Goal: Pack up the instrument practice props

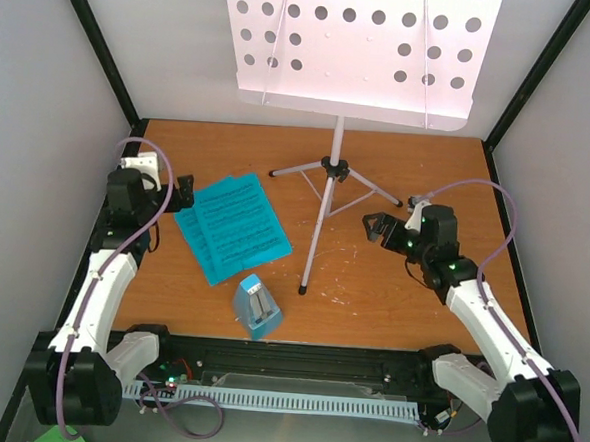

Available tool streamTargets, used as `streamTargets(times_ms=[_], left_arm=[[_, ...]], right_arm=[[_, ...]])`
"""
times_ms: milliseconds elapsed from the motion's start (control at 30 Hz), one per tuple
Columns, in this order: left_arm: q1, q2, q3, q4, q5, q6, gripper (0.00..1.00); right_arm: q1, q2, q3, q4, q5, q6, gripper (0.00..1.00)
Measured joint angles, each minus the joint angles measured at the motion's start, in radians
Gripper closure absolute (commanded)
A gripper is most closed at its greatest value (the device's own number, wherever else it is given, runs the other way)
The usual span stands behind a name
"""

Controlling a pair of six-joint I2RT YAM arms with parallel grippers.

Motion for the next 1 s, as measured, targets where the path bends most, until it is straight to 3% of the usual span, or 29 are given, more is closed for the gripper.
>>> streamTargets(times_ms=[67,167,467,733,1000], left_arm=[[0.000,0.000,-0.024,0.009,-0.003,0.014,0.00],[0.000,-0.003,-0.032,0.023,-0.023,0.033,0.01],[0.000,-0.035,-0.045,0.059,-0.058,0.058,0.00],[0.000,-0.036,-0.045,0.066,-0.049,0.059,0.01],[0.000,-0.036,-0.045,0.066,-0.043,0.059,0.01]], right_arm=[[-0.052,0.033,0.001,0.033,-0.063,0.013,0.00],[-0.104,0.093,0.021,0.066,-0.142,0.016,0.09],[-0.121,0.231,0.120,0.255,-0.389,0.037,0.25],[-0.121,0.335,0.182,0.406,-0.483,0.097,0.44],[-0.064,0.471,0.266,0.482,-0.525,0.173,0.50]])
